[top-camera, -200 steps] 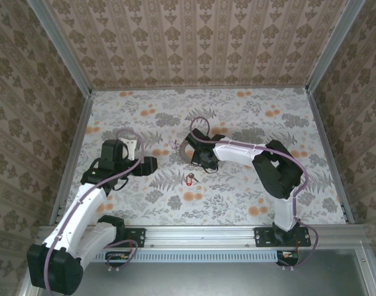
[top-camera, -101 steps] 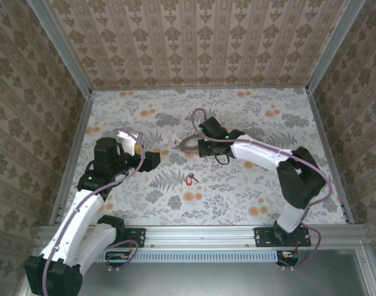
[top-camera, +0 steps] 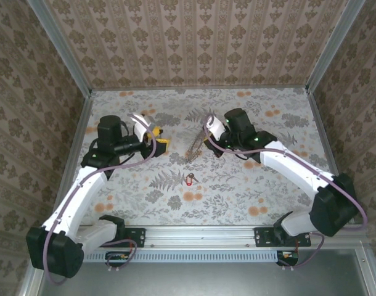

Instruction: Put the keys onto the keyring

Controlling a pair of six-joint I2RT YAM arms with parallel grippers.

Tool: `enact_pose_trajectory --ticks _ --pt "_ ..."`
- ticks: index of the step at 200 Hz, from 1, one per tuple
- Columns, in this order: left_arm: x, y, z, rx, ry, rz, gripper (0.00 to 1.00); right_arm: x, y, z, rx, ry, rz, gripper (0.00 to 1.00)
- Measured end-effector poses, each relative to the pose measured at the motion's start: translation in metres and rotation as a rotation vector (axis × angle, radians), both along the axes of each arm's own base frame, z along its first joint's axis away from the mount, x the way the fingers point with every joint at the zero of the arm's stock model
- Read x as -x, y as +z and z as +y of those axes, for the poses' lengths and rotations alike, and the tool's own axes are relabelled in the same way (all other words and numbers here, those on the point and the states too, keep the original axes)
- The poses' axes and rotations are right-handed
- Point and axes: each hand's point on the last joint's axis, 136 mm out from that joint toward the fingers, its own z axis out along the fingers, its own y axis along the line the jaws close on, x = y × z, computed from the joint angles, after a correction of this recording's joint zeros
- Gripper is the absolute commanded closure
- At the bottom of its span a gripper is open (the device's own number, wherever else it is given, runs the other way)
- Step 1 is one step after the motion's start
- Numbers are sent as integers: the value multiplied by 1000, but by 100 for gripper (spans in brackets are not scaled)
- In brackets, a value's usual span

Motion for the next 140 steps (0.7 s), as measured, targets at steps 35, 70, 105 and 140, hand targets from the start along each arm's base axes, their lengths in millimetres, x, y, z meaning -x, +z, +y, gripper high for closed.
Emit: enact_pose_trajectory --ticks 35,70,105,140 --pt "22 -8 -30 -19 -194 -97 49 21 33 5 -54 137 -103 100" --pt "34 -12 -55 -26 -298 -168 56 48 39 10 -91 280 -147 100" --pt "46 -14 -69 -33 -367 -220 62 62 50 16 -105 368 -207 100" --pt "54 -12 -77 -33 -404 -259 64 70 55 21 -103 413 -246 100"
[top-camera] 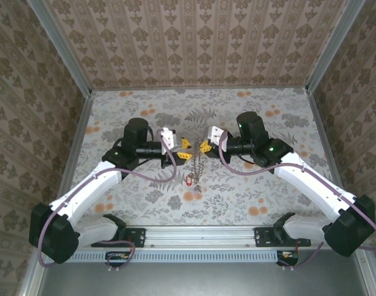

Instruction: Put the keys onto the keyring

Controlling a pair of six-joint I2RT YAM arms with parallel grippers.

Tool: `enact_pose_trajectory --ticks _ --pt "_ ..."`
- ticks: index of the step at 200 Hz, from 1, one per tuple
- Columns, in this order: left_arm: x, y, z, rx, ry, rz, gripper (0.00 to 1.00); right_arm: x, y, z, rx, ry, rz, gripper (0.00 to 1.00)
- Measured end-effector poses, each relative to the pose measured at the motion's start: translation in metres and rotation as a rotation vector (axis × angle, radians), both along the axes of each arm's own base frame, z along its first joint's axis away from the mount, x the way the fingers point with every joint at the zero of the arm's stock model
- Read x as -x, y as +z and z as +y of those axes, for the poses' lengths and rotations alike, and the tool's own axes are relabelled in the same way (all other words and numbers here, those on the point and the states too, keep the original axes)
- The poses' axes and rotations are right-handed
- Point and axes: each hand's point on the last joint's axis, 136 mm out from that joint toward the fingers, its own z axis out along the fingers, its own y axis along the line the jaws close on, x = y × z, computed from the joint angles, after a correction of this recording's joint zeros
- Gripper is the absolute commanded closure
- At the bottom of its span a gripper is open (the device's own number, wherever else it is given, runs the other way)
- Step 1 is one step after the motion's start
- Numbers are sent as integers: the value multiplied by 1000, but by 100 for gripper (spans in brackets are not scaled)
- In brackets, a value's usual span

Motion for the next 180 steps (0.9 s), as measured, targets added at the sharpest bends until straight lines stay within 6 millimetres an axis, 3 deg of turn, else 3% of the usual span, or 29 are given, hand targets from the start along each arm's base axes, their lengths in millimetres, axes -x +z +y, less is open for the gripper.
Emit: enact_pose_trajectory --ticks 61,95,121,132,141,163,180 --pt "-8 -8 -9 -24 -2 -11 74 6 3 8 -2 36 -35 100" --pt "-5 -10 -14 -31 -17 -23 100 5 5 9 -7 31 -47 100" --pt "-6 -9 -14 -29 -15 -33 100 3 5 8 -4 23 -54 100" --pt "-6 -9 -14 -29 -14 -36 100 2 5 8 0 22 -59 81" --pt "-5 -9 -14 -27 -16 -39 100 3 5 7 3 23 -64 76" --pt "-2 -4 -14 -19 -27 -62 100 6 9 -5 5 18 -76 75" --pt "1 2 -12 -7 -38 -96 100 10 15 -18 10 4 -97 84"
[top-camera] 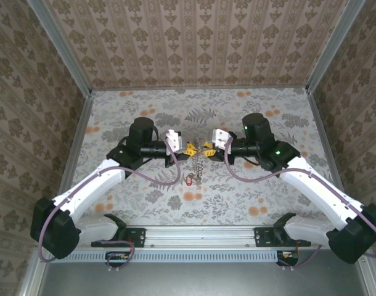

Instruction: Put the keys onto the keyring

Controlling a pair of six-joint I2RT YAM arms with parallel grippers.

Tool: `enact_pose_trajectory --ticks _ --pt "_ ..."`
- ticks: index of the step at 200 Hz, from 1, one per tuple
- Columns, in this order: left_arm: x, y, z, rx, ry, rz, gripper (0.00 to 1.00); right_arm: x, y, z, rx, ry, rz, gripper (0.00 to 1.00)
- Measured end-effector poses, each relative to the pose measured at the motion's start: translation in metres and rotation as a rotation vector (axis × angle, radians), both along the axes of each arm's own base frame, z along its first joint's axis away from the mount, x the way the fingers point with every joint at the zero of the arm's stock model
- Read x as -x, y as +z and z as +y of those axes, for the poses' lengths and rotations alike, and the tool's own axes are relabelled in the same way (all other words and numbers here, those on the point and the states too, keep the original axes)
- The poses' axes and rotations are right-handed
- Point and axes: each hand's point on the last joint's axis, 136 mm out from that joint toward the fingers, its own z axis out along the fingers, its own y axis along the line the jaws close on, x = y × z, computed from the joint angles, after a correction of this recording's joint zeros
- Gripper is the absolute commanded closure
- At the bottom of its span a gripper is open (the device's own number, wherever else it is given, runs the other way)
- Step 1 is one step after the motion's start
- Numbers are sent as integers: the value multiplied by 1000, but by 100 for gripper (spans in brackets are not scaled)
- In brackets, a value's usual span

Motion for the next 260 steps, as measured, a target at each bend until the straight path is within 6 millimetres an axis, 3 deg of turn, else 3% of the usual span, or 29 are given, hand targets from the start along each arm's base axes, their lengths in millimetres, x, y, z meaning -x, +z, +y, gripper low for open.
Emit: enact_pose_trajectory --ticks 37,57,81,116,171,217,260 --pt "7 4 0 11 -40 -88 100 10 0 -10 30 11 -22 88" --pt "10 4 -1 11 -60 -117 100 13 -3 -10 45 32 -30 76" --pt "12 4 -2 11 -71 -136 100 17 -3 -6 40 59 -33 72" --pt "13 5 -5 12 -74 -147 100 19 -11 4 47 92 -13 77" --pt "5 6 -6 27 -22 -120 100 32 -20 16 47 144 5 86" --pt "-1 2 -5 23 17 -106 100 36 -29 13 40 133 17 72" --pt "-21 5 14 22 103 -120 100 33 -39 3 16 81 57 71"
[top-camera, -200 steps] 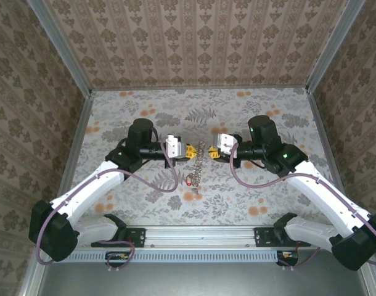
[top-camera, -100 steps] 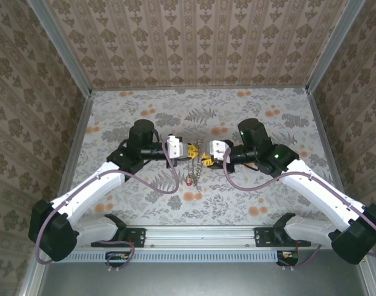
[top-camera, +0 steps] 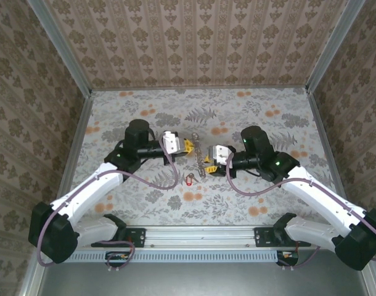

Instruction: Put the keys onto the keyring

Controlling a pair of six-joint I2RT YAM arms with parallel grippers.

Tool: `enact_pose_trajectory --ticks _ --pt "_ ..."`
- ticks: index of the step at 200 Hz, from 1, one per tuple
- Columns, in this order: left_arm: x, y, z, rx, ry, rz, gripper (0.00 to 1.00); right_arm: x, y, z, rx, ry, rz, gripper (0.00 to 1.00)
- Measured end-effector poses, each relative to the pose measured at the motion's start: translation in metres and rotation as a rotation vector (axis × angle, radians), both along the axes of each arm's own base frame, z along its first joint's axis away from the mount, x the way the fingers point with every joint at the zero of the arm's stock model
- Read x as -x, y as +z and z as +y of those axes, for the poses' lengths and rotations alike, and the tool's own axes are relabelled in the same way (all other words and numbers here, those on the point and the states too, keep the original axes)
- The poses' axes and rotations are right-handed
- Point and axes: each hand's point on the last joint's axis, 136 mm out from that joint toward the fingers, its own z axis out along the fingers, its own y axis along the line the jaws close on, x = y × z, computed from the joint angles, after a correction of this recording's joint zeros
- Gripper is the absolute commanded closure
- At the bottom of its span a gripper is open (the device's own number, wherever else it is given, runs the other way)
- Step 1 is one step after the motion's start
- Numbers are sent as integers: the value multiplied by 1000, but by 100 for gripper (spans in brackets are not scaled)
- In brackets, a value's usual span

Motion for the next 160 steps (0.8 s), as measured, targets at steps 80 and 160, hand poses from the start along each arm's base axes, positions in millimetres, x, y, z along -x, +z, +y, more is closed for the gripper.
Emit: enact_pose_trajectory --ticks 80,160 --pt "-20 10 96 -12 249 87 100 -28 -72 2 107 -102 100 53" --pt "22 -35 125 -81 261 201 100 -28 -176 14 402 192 9 52"
